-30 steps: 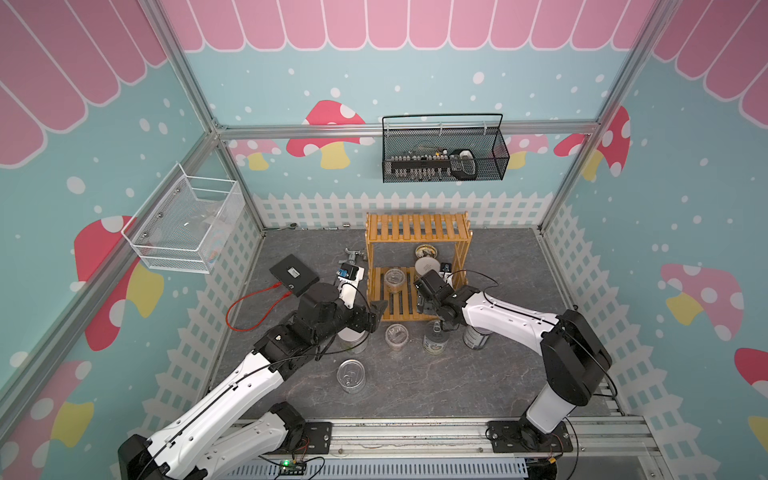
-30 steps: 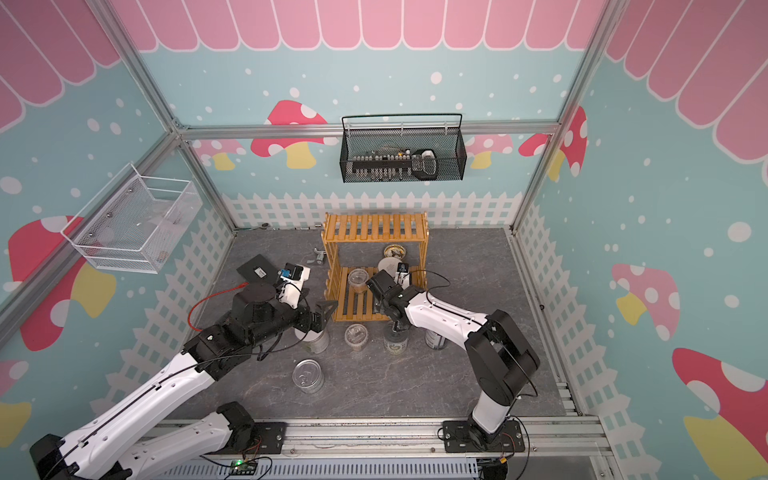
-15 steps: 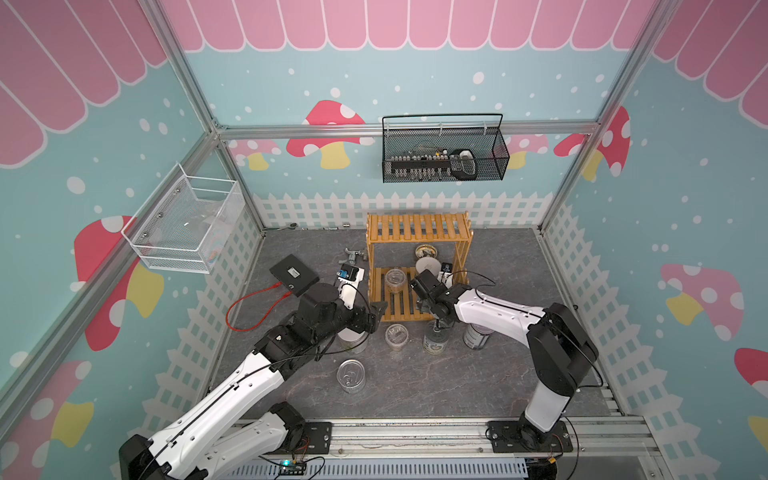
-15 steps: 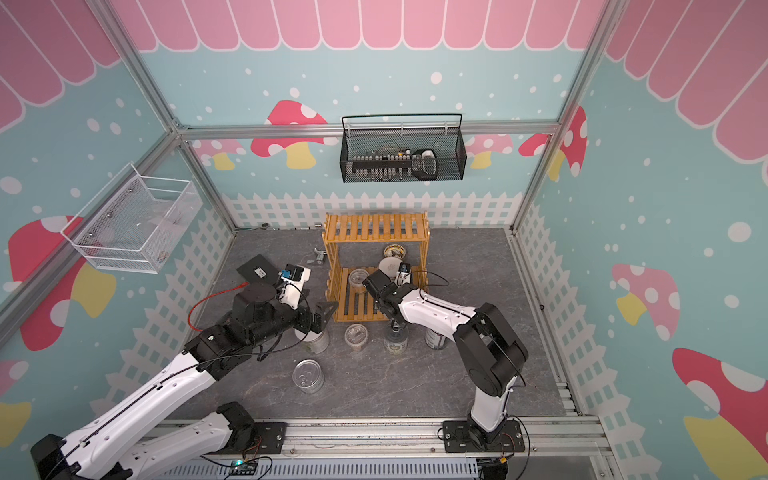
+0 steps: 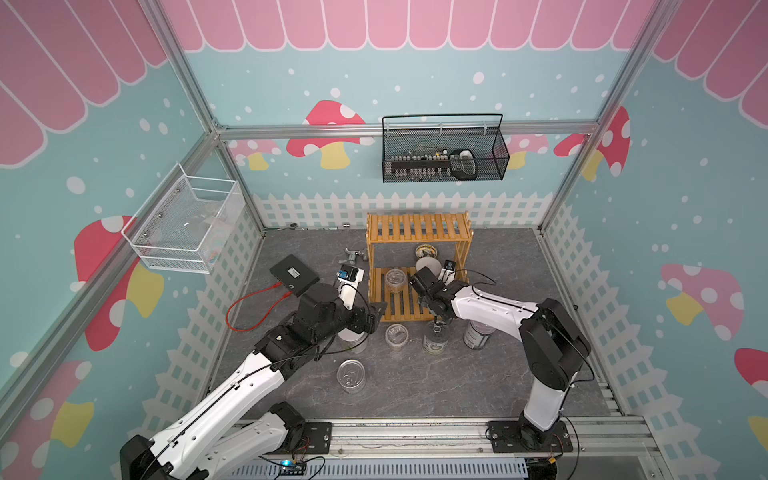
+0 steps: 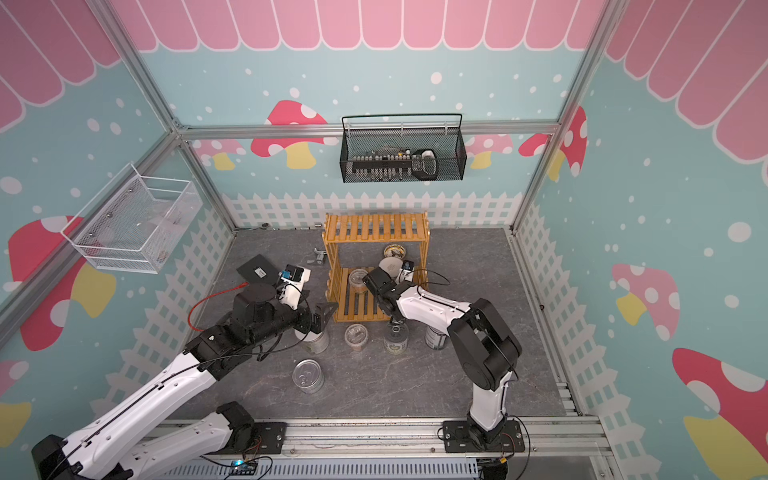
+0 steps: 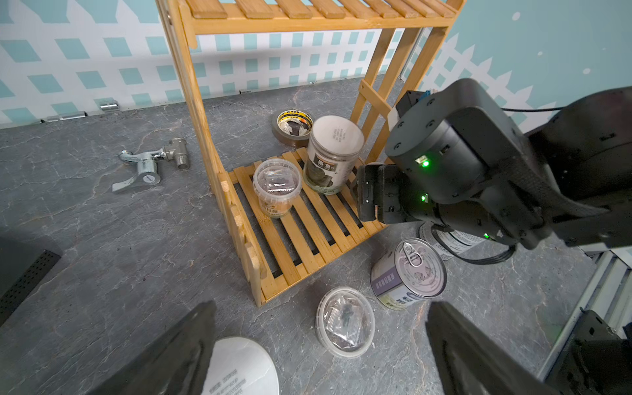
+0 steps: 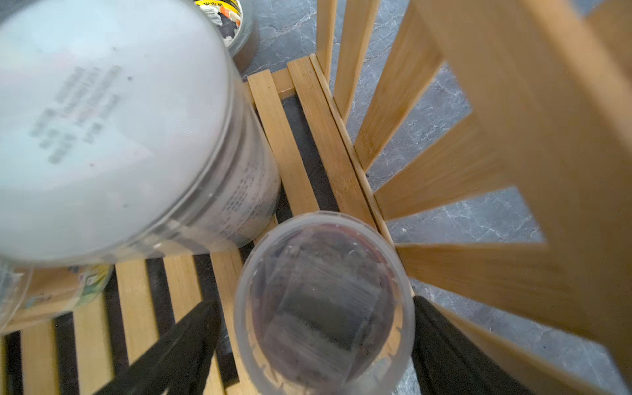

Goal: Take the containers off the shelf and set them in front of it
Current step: 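Pick up a container from the shelf, then place the container at the center of the board.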

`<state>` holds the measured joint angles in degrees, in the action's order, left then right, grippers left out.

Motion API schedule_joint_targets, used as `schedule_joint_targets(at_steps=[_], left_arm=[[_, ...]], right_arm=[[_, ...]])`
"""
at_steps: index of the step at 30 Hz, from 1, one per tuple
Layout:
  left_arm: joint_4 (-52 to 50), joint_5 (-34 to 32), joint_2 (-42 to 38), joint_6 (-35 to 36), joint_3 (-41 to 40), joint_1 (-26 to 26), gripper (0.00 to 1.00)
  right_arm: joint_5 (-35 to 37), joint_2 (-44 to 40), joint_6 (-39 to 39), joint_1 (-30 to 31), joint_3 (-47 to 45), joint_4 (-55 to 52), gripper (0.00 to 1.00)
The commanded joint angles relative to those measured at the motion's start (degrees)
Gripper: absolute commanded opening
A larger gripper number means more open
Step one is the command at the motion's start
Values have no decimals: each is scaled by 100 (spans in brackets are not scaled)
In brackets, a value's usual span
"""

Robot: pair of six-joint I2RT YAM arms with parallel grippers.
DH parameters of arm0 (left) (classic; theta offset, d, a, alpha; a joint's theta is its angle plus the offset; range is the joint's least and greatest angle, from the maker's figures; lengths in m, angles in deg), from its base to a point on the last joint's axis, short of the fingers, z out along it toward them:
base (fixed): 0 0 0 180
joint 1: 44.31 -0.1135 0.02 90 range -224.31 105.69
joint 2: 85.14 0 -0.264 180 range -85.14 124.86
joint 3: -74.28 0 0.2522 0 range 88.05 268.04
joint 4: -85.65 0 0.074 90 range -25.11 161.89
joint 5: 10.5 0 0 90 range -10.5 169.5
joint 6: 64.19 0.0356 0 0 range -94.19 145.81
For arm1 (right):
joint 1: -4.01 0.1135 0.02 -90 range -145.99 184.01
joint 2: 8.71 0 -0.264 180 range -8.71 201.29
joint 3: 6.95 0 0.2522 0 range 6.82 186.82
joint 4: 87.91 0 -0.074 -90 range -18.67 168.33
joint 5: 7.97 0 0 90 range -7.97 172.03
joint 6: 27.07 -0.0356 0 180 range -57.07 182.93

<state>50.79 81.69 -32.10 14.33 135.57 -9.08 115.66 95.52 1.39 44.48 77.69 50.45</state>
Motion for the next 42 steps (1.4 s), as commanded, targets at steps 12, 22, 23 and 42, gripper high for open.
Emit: schedule_joint_targets(at_steps=[12, 22, 23, 42], left_arm=[[102, 149, -42, 94, -60, -69, 99], [100, 199, 19, 76, 17, -73, 99], [105, 202, 22, 70, 13, -76, 99], [53, 199, 82, 41, 201, -174, 99]], right_arm=[[162, -335, 388, -32, -98, 84, 68], [-435, -1388, 2321, 339, -485, 979, 67], [-626, -1509, 2486, 379, -524, 1036, 67], [-2684, -3036, 5249, 2703, -1930, 1703, 67]])
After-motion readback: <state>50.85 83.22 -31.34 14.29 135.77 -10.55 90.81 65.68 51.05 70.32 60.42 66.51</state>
